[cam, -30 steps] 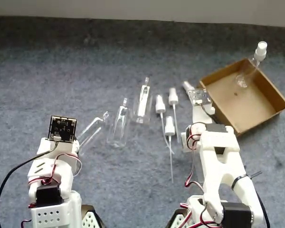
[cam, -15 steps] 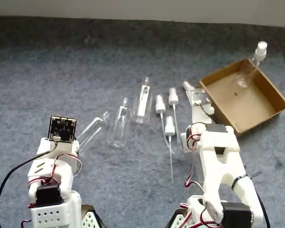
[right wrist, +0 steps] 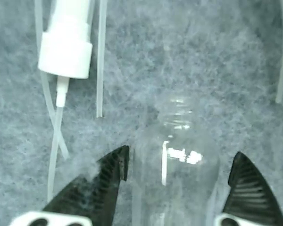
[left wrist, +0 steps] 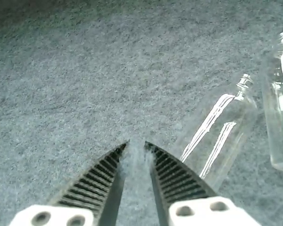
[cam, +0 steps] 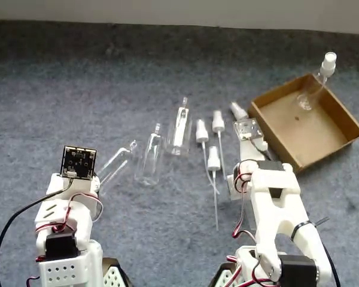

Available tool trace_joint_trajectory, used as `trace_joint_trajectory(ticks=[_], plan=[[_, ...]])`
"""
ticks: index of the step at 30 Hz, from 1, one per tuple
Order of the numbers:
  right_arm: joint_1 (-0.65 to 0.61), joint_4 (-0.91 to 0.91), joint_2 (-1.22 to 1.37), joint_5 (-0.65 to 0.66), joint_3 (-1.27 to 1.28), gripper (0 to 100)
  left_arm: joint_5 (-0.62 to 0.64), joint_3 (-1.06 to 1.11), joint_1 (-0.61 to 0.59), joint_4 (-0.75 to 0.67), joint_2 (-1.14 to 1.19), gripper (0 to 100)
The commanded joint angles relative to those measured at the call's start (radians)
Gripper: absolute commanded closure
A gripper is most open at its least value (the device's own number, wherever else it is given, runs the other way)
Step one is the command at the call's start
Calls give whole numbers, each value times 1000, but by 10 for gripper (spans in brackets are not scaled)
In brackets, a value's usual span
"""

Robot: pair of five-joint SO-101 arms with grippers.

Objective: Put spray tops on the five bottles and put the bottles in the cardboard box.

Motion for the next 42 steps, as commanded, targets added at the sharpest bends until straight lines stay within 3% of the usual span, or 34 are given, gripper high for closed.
trace_joint_trajectory(ticks=[1, 6, 13, 18, 34, 42], plan=[[10, -19, 2, 14, -4, 695, -11, -8, -5, -2, -8, 989], [13, -19, 1, 14, -8, 709, -11, -8, -5, -2, -8, 989], [15, -16, -8, 14, -12, 864, -11, -7, -5, -2, -8, 989], [13, -15, -38, 14, -27, 865, -9, -7, -5, -2, -8, 989], [2, 21, -680, 11, 16, 865, -9, -7, -5, -2, -8, 989], [-140, 16, -872, 6, 159, 865, -9, -7, -8, 5, -8, 989]])
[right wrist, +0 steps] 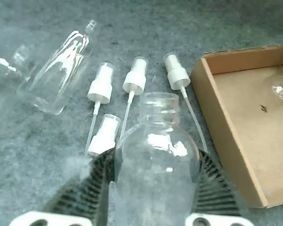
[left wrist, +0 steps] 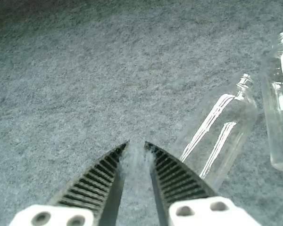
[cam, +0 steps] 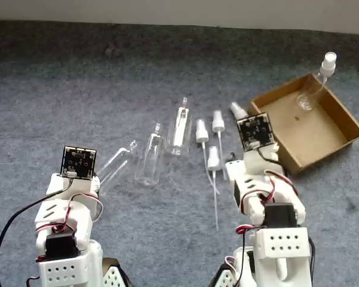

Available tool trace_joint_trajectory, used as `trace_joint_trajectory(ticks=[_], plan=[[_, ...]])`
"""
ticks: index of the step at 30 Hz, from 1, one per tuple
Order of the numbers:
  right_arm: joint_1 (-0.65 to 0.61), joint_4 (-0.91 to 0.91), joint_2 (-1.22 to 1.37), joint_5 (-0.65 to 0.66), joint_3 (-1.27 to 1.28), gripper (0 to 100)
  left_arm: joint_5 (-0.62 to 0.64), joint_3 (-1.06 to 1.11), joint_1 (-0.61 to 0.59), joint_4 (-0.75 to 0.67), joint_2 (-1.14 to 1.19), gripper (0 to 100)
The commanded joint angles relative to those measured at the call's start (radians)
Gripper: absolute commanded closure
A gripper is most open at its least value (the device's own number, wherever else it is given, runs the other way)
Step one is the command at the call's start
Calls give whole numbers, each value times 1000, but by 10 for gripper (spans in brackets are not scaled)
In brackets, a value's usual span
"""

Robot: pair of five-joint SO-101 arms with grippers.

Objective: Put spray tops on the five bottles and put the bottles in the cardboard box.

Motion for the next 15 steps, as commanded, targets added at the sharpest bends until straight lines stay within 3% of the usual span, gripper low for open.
trace_joint_trajectory(ticks=[1, 6, 10, 15], plan=[[-59, 2, -101, 5, 30, 865, -11, -7, -8, 5, -8, 989], [-64, 2, -228, 0, 62, 865, -11, -7, -10, 6, -8, 989], [-62, 2, -323, -135, 114, 865, -38, -10, -12, 6, -8, 989], [-62, 1, -426, -158, 186, 865, -107, -21, -24, 0, -8, 989]])
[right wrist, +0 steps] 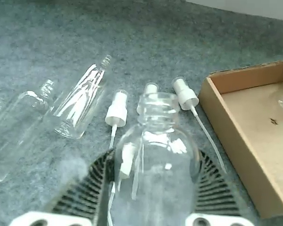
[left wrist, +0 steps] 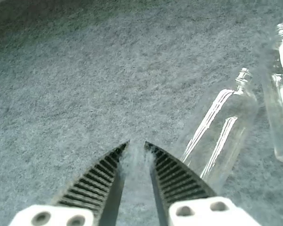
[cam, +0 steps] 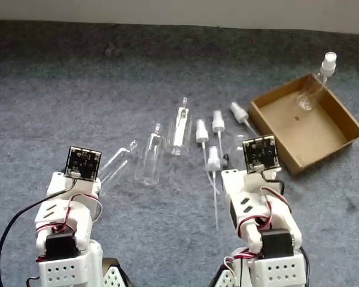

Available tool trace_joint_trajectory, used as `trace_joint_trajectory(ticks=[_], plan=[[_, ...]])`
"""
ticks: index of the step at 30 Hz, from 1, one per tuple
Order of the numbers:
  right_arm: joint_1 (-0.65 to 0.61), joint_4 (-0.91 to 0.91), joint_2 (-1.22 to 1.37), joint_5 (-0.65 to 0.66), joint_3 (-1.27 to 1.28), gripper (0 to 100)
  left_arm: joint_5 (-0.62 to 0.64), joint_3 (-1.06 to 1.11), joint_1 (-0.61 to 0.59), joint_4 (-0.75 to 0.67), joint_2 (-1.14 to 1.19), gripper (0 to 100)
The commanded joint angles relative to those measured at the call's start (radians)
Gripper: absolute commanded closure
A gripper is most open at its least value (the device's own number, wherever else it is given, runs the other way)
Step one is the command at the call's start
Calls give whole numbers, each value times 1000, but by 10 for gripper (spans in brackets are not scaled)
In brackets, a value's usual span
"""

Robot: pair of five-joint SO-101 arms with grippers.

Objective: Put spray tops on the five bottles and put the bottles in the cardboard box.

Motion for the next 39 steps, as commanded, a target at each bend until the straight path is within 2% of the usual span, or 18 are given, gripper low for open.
trace_joint_trajectory(ticks=[1, 6, 16, 19, 25, 29, 35, 39], plan=[[-7, 1, -76, -15, 18, 865, -35, -21, -27, 0, -8, 989], [-5, 1, -157, -18, 102, 865, -46, -90, -21, 6, -2, 989], [-1, -16, -280, -21, 183, 865, -201, -182, -19, 6, 1, 989], [64, -74, -278, -23, 188, 865, -226, -203, -19, 12, 2, 989], [170, -102, -278, -143, 182, 865, -241, -338, 41, 146, 2, 989], [205, -97, -278, -143, 180, 865, -241, -435, 81, 216, 15, 989], [289, -101, -278, -146, 180, 865, -241, -573, 145, 233, 263, 989], [300, -102, -278, -147, 183, 865, -241, -673, 229, 239, 446, 989]])
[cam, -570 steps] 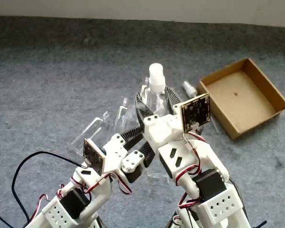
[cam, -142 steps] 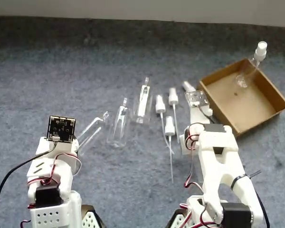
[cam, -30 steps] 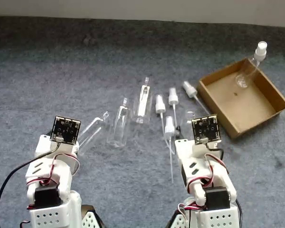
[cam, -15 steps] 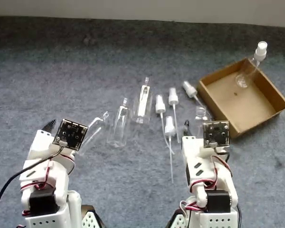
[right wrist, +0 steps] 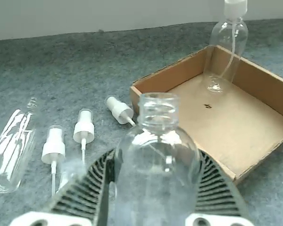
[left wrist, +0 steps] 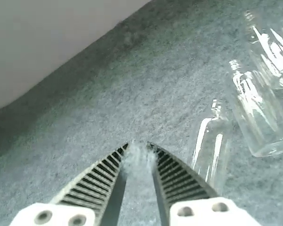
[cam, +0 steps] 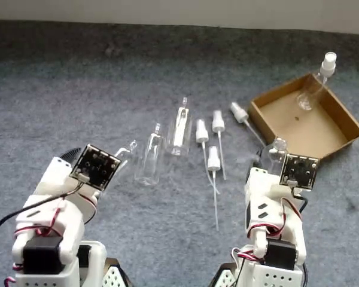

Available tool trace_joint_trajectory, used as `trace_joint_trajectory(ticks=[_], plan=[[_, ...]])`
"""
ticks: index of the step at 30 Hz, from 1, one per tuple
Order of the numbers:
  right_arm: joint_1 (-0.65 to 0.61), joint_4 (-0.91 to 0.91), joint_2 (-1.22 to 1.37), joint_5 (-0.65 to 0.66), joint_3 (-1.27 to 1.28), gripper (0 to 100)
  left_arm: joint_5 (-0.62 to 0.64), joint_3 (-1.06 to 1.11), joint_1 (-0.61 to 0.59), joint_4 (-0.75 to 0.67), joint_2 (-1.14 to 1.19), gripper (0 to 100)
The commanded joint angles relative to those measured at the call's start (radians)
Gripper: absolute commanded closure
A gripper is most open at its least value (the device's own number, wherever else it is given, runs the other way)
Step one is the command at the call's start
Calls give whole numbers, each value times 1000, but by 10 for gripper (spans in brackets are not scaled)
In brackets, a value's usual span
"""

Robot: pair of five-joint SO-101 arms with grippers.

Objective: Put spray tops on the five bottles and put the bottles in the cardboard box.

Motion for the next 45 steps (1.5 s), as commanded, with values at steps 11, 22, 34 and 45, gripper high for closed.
trace_joint_trajectory(ticks=[11, 22, 34, 45], plan=[[18, -33, -13, -14, 10, 865, 0, -303, 351, 5, 576, 989], [18, -35, -13, -14, 41, 865, 216, -611, 535, 6, 1001, 989], [18, -35, -13, -14, 44, 865, 416, -1095, 648, 95, 1580, 989], [18, -35, -13, -11, 64, 865, 761, -1595, 634, 132, 2040, 960]])
